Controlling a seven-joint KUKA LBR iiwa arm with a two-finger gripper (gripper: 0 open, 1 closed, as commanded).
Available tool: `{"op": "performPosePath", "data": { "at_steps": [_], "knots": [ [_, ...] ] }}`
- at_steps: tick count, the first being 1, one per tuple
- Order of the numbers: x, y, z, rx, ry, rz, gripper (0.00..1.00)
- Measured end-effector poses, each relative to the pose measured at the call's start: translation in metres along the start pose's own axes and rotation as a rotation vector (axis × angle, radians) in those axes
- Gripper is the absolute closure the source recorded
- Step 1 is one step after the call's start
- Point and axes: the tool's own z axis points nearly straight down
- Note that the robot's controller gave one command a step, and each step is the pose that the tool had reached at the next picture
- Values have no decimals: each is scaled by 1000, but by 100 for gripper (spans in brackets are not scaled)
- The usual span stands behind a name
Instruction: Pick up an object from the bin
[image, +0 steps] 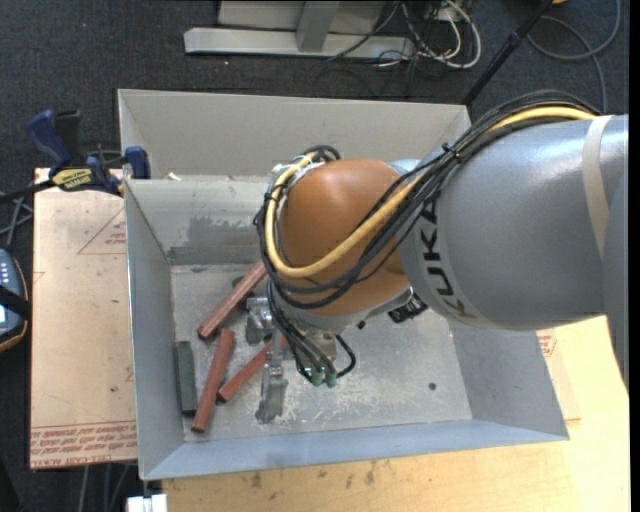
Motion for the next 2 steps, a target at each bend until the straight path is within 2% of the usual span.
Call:
{"op": "performPosePath", "data": {
  "at_steps": [1,2],
  "knots": [
    [-2,-1,-3,-1,-7,4,0],
    [-17,-14,44,-1,-11,-137,0]
  ]
}}
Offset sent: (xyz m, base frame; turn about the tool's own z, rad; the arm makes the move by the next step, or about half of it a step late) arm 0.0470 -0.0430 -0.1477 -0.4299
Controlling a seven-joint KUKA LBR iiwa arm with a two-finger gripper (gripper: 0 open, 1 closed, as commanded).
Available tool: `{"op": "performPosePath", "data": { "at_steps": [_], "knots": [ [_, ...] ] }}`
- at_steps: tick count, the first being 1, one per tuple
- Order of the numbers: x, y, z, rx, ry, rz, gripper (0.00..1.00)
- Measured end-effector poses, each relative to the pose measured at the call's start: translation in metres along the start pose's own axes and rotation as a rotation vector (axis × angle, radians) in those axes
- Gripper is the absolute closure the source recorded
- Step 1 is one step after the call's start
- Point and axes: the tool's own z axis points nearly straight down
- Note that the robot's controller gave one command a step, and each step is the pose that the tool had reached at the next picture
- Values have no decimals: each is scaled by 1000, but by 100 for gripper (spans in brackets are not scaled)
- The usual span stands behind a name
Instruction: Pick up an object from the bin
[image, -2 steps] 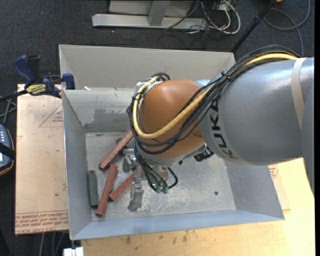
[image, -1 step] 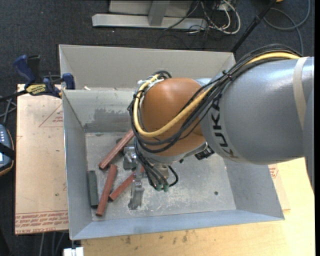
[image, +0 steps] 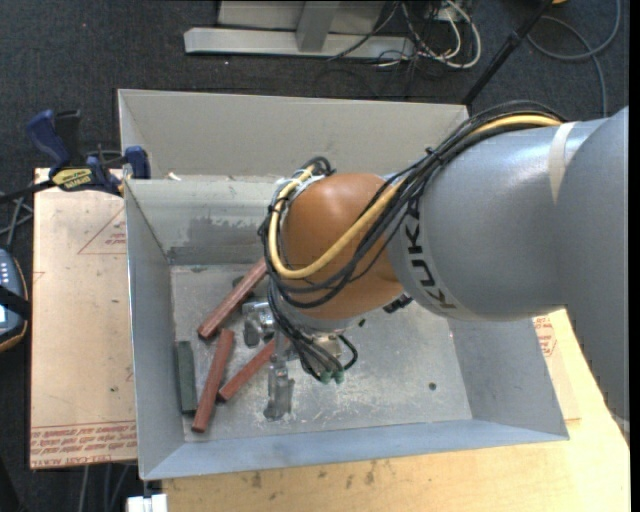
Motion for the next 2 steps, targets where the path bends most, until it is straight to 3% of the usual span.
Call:
{"op": "performPosePath", "data": {
  "at_steps": [1,2],
  "knots": [
    [-22,0,59,0,-1,-359,0],
    [-22,-23,95,-2,2,-431,0]
  ]
}}
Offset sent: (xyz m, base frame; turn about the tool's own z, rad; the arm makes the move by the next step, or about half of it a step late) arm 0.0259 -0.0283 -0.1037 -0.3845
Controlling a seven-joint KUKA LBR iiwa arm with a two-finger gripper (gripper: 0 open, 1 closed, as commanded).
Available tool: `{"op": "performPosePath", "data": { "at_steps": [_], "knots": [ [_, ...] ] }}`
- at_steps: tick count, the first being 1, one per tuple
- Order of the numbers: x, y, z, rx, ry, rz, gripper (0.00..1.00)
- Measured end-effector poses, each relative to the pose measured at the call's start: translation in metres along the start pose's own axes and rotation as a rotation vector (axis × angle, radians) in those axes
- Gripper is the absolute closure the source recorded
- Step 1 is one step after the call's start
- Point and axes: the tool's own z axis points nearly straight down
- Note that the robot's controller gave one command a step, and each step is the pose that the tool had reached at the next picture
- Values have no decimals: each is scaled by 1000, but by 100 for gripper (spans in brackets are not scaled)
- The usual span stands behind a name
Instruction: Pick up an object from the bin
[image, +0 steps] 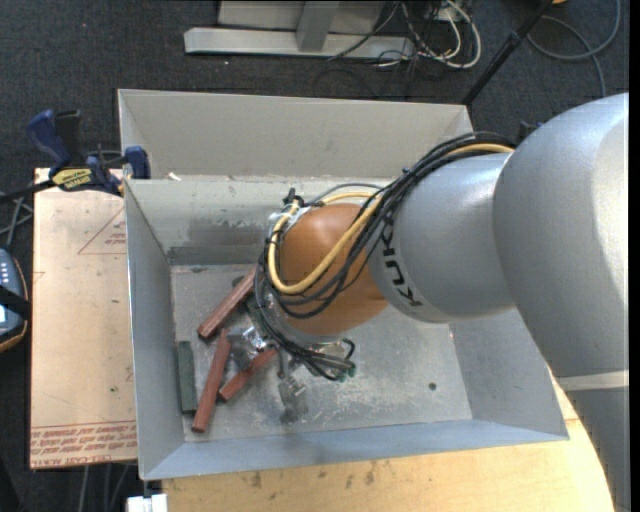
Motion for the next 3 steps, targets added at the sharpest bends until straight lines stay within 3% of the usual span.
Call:
{"op": "performPosePath", "data": {
  "at_steps": [1,2,3],
  "knots": [
    [-10,8,6,1,-1,-37,0],
    [0,0,0,0,2,0,100],
    [0,1,0,0,2,1,100]
  ]
}}
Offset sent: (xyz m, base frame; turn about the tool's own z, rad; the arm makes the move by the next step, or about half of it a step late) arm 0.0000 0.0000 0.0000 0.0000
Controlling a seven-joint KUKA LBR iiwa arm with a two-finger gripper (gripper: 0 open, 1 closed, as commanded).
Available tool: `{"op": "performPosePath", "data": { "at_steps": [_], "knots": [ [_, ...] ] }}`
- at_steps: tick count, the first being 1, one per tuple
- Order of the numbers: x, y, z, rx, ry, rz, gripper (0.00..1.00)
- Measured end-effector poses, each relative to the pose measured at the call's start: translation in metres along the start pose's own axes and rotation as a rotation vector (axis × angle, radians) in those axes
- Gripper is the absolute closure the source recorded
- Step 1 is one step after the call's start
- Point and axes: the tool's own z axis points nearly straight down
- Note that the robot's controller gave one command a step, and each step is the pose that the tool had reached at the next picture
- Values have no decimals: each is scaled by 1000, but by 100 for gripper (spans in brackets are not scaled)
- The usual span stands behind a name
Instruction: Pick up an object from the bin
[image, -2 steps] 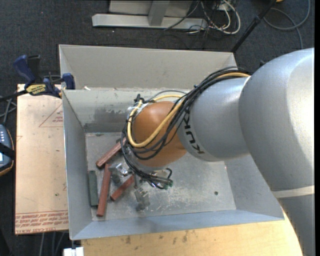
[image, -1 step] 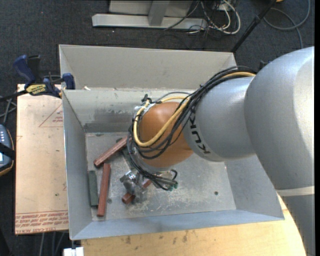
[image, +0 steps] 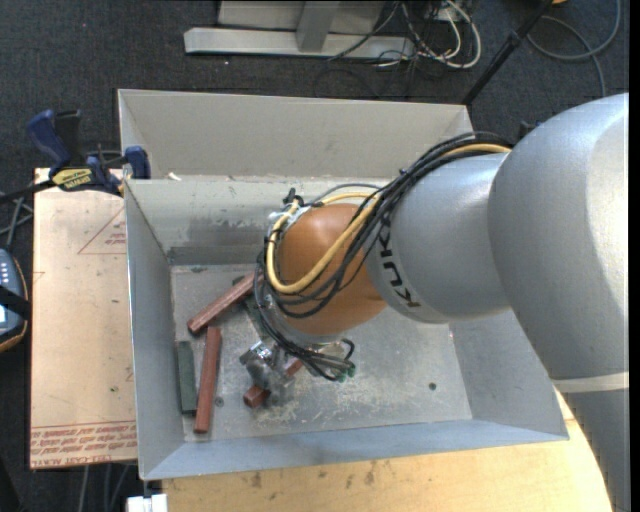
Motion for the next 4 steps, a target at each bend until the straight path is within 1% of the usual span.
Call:
{"op": "performPosePath", "data": {
  "at_steps": [1,2,3,4],
  "knots": [
    [1,1,-4,-1,4,0,100],
    [3,1,-23,-3,9,1,100],
    [0,1,-44,0,0,1,100],
    [-1,1,-53,2,-6,1,100]
  ]
}}
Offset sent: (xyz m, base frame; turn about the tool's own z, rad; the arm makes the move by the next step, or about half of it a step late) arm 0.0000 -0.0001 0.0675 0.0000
